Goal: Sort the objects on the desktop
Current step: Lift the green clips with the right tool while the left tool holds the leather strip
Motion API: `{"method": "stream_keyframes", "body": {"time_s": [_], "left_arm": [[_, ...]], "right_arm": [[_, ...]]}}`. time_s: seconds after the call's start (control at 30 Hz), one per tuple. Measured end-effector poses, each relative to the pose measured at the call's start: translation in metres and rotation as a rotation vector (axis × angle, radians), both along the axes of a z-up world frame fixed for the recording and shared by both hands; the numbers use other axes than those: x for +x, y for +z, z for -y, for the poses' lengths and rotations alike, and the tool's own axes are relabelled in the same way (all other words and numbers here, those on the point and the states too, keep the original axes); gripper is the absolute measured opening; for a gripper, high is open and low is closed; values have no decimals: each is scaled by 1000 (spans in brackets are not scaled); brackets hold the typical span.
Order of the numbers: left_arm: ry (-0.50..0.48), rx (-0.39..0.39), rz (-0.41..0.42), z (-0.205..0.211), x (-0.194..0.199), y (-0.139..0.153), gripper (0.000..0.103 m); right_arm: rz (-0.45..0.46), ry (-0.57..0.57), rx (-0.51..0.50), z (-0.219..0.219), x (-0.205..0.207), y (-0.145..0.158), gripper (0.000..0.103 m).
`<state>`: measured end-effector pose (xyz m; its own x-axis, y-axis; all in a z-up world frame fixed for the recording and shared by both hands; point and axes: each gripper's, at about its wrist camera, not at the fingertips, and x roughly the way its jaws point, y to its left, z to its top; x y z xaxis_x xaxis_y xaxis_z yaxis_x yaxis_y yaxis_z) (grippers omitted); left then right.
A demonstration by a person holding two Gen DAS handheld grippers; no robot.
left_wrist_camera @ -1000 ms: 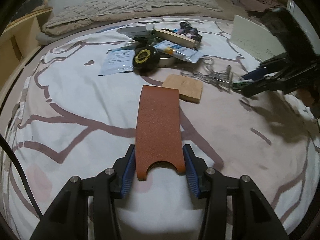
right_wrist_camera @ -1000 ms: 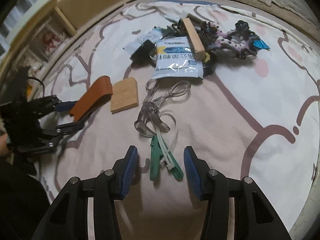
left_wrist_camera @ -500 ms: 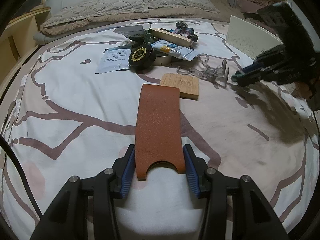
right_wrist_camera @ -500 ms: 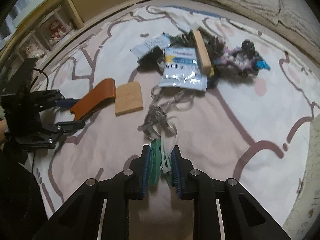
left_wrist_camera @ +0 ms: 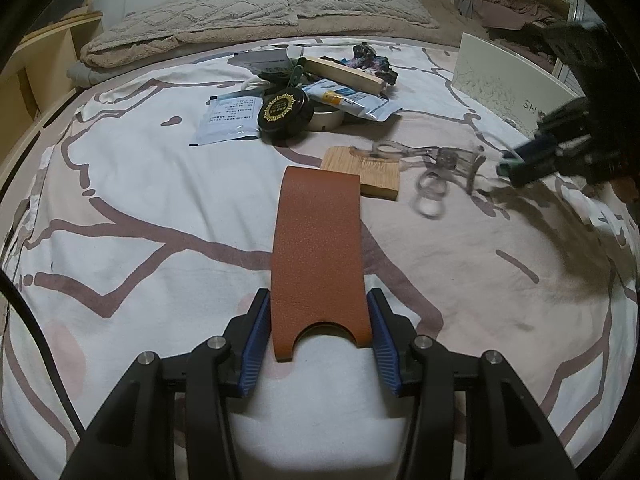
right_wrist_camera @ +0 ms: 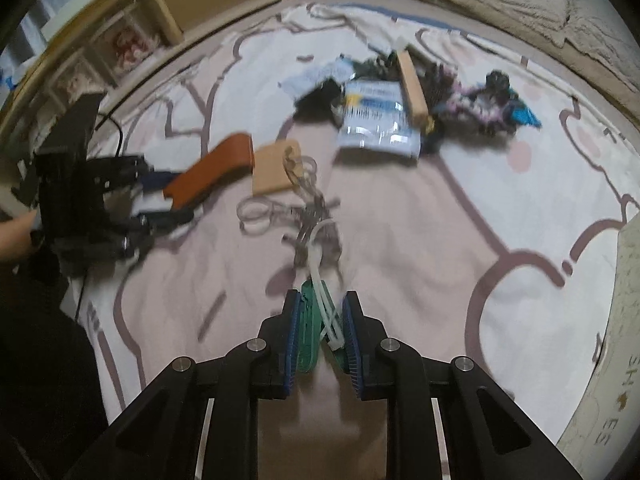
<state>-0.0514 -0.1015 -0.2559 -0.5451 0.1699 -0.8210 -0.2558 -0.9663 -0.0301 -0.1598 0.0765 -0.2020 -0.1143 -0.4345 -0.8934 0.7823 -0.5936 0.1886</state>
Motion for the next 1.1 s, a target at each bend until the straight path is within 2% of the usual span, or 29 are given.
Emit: {"method": "stream_keyframes", "body": {"time_s": [0.23, 0.53, 0.77, 1.1], "left_arm": [[1, 8, 5, 1, -1, -1, 48], [6, 9, 13, 0, -3, -1, 50], [35, -2, 19, -3, -8, 3, 65], [91, -31, 32, -6, -25, 4, 68]], "right_arm": [[-8, -5, 9, -19, 6, 2, 22], [-9, -27, -56, -29, 2, 20, 22], [40, -16, -6, -34, 6, 5, 22], [54, -30, 30, -46, 8, -11, 22]]}}
